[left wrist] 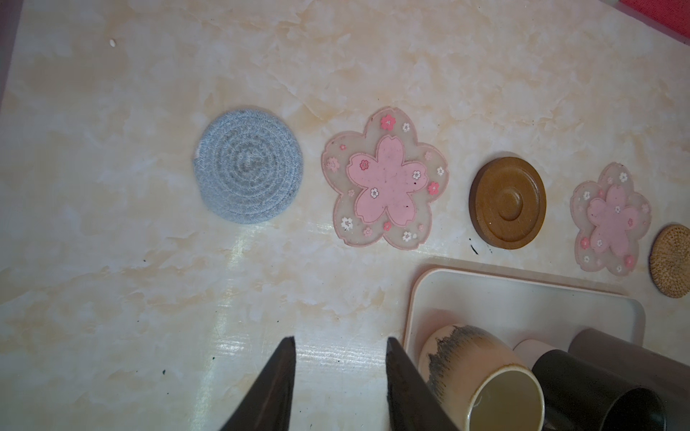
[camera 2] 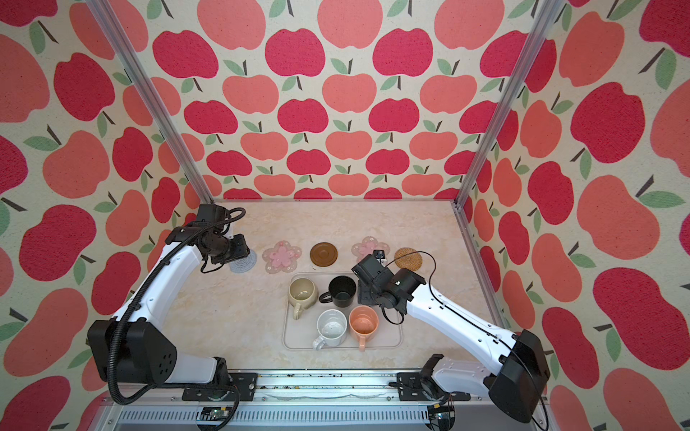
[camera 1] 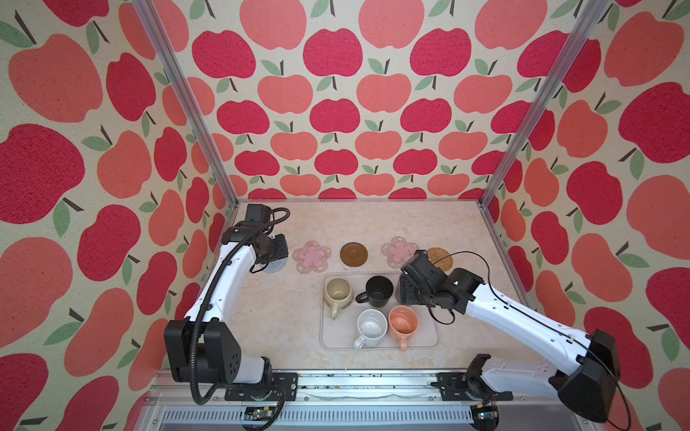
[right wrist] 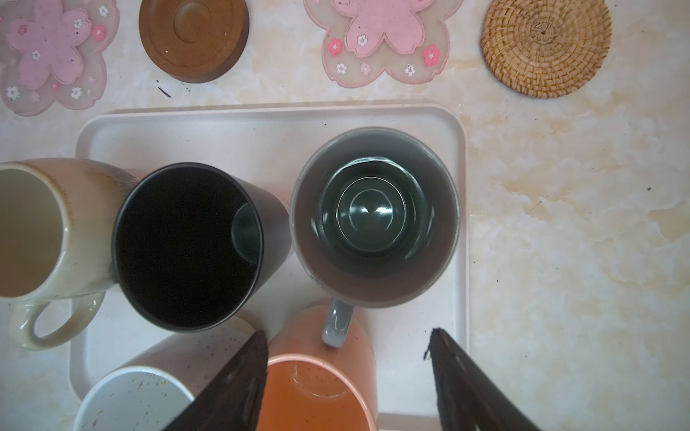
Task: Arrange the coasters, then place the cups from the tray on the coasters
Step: 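Lower the right gripper onto the grey mug and close on its rim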
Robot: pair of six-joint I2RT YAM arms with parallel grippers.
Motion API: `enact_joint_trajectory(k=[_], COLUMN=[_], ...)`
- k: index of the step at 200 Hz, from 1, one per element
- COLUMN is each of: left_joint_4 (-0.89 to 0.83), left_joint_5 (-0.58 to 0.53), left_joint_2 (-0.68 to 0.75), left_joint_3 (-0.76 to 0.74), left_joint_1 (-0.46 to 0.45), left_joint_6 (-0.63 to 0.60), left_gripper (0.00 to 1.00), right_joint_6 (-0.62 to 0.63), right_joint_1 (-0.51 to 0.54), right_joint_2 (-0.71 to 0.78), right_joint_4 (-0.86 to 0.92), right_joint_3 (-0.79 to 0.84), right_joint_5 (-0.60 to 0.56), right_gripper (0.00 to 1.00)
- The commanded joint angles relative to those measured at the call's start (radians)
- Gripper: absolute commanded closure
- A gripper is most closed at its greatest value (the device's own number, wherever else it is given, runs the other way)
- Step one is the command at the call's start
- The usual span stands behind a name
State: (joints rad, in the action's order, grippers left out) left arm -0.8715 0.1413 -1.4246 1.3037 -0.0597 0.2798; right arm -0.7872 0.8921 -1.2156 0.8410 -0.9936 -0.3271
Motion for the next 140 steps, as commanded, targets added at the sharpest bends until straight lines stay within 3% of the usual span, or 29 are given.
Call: enact_joint_trajectory(k=[1, 87, 140], left_joint_4=[0.018, 0.001, 0.012], left_joint_5=[0.018, 0.030, 0.052], left_joint_2=[-0.021, -0.084, -0.121], left_joint_3=[-0.004, 0.060, 0.081], left_joint_1=[-0.003, -0.006, -0.018], left_joint_6=[0.024, 0.027, 0.052], left_gripper=[0.58, 0.58, 0.59], right_joint_6=[-0.021, -0.010, 0.002], right_joint_1=[0.005, -0.007, -0.040], right_joint_2=[-0.015, -0.101, -0.115], right_joint_4=[-0.013, -0.070, -0.065], right_joint_3=[0.025, 0.074, 0.100], right_joint_5=[-0.002, -0.021, -0.033], right_gripper=[0.30, 0.30, 0.36])
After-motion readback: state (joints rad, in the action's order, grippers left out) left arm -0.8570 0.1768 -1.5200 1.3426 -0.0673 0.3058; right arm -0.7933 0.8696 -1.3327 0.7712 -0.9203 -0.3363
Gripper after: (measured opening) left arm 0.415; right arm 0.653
